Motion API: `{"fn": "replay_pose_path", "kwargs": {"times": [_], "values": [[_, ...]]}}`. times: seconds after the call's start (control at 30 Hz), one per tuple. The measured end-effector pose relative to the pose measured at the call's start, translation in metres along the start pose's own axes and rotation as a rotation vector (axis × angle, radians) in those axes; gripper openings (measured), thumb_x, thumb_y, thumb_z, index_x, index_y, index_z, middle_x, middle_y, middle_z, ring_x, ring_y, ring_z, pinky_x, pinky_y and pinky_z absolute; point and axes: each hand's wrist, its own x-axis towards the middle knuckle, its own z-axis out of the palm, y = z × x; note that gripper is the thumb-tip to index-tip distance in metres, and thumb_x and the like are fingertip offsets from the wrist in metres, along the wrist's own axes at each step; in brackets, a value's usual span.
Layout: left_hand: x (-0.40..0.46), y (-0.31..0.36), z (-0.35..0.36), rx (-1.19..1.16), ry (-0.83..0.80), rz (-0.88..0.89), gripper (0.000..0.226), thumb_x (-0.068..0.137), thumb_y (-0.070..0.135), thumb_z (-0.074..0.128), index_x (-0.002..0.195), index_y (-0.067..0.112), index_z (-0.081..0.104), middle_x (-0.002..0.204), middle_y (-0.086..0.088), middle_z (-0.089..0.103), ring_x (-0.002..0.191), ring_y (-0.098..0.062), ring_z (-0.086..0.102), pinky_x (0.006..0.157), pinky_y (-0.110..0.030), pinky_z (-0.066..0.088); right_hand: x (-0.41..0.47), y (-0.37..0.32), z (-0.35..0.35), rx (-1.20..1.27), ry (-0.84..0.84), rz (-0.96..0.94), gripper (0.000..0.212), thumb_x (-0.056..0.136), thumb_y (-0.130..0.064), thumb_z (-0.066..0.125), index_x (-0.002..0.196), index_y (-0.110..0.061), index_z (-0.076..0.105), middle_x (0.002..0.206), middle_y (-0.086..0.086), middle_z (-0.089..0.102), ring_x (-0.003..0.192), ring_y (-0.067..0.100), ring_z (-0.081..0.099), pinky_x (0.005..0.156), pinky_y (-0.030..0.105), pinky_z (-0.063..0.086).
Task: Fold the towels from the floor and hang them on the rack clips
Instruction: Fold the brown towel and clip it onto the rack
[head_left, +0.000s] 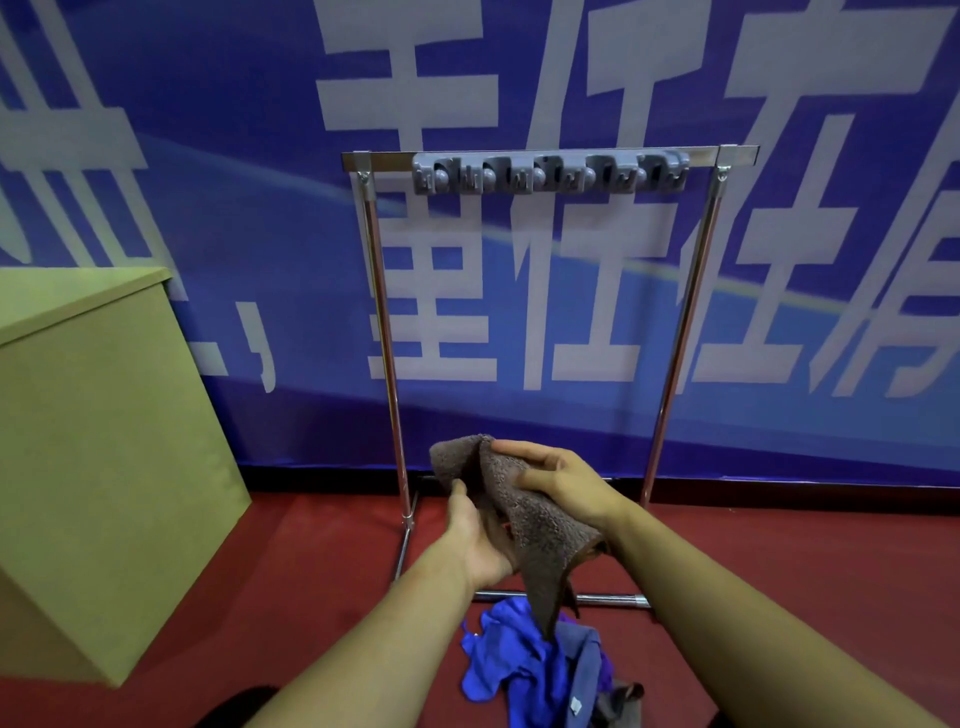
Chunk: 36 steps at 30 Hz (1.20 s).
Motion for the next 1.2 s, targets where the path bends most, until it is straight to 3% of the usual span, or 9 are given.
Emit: {"fn": "replay_pose_path", "kwargs": {"times": [0.17, 0.27, 0.37, 0.53, 0.67, 0.87, 0.97, 1.03, 1.2], "values": [[0.001, 0.006, -0.003, -0.151, -0.080, 0.083, 0.095, 0.088, 0.083, 0.028, 0.131, 0.006, 0.063, 0.120, -0.027, 0.069, 0.117, -0.041, 0.063, 0.091, -0.053, 0.052, -0.001, 0.001, -0.004, 0.097, 0.051, 0.064, 0.040, 0.092, -0.007, 0.069, 0.131, -0.017, 0.065, 0.119, 0.015, 0.072, 0.108, 0.031, 0.071, 0.097, 0.040, 0.055], [-0.002, 0.009, -0.004, -0.109, -0.105, 0.141, 0.082, 0.091, 0.073, 0.044, 0.133, 0.005, 0.062, 0.122, -0.025, 0.069, 0.108, -0.039, 0.068, 0.084, -0.048, 0.058, -0.002, 0.004, -0.006, 0.030, 0.087, 0.083, 0.041, 0.092, -0.005, 0.068, 0.132, -0.014, 0.063, 0.117, 0.014, 0.072, 0.098, 0.023, 0.073, 0.085, 0.030, 0.058], [-0.004, 0.013, -0.004, -0.027, -0.095, 0.173, 0.061, 0.091, 0.052, 0.065, 0.128, 0.004, 0.066, 0.118, -0.022, 0.072, 0.103, -0.036, 0.071, 0.088, -0.045, 0.059, -0.001, 0.007, -0.006, -0.041, 0.091, 0.096, 0.044, 0.091, -0.005, 0.069, 0.134, -0.012, 0.061, 0.115, 0.012, 0.072, 0.092, 0.016, 0.074, 0.076, 0.021, 0.057], [0.000, 0.011, -0.006, 0.120, 0.021, 0.193, 0.042, 0.092, 0.033, 0.071, 0.121, 0.002, 0.068, 0.106, -0.019, 0.076, 0.095, -0.031, 0.074, 0.072, -0.038, 0.062, -0.003, 0.016, -0.004, -0.165, 0.089, 0.063, 0.073, 0.083, -0.007, 0.079, 0.146, -0.018, 0.046, 0.135, 0.008, 0.061, 0.113, 0.016, 0.067, 0.093, 0.029, 0.056], [0.004, 0.013, -0.010, 0.207, 0.033, 0.289, 0.036, 0.094, 0.022, 0.068, 0.125, 0.004, 0.065, 0.110, -0.023, 0.074, 0.100, -0.036, 0.074, 0.078, -0.043, 0.060, -0.007, 0.016, -0.002, -0.329, 0.149, 0.106, 0.083, 0.080, -0.024, 0.084, 0.149, -0.020, 0.037, 0.137, 0.006, 0.056, 0.115, 0.019, 0.064, 0.092, 0.032, 0.054], [-0.004, 0.017, -0.009, 0.495, -0.065, 0.417, 0.025, 0.093, 0.003, 0.060, 0.117, -0.003, 0.068, 0.105, -0.022, 0.075, 0.095, -0.032, 0.073, 0.082, -0.036, 0.056, -0.010, 0.012, -0.007, -0.120, 0.246, 0.199, 0.054, 0.078, -0.062, 0.073, 0.111, -0.019, 0.072, 0.115, 0.000, 0.073, 0.106, 0.017, 0.067, 0.097, 0.039, 0.050], [-0.007, 0.016, -0.011, 0.717, -0.072, 0.462, 0.020, 0.092, 0.001, 0.059, 0.106, 0.003, 0.072, 0.098, -0.016, 0.078, 0.090, -0.026, 0.074, 0.082, -0.034, 0.057, -0.007, 0.009, -0.006, -0.228, 0.354, 0.180, 0.073, 0.074, -0.062, 0.077, 0.126, -0.013, 0.063, 0.128, 0.001, 0.064, 0.112, 0.018, 0.062, 0.086, 0.031, 0.050], [-0.009, 0.014, -0.012, 0.835, -0.076, 0.476, 0.016, 0.091, 0.001, 0.060, 0.098, 0.008, 0.073, 0.094, -0.013, 0.078, 0.088, -0.025, 0.073, 0.085, -0.036, 0.056, -0.004, 0.010, -0.006, -0.405, 0.472, 0.142, 0.085, 0.072, -0.060, 0.080, 0.136, -0.010, 0.053, 0.133, 0.004, 0.053, 0.118, 0.021, 0.058, 0.089, 0.030, 0.047], [-0.010, 0.013, -0.018, 1.241, -0.110, 0.530, 0.001, 0.081, 0.016, 0.067, 0.081, 0.018, 0.068, 0.079, 0.000, 0.069, 0.074, -0.012, 0.063, 0.075, -0.030, 0.049, -0.002, 0.011, -0.007, -0.436, 0.475, 0.152, 0.053, 0.069, -0.060, 0.083, 0.087, -0.011, 0.074, 0.087, 0.002, 0.075, 0.079, 0.014, 0.069, 0.075, 0.038, 0.057]]}}
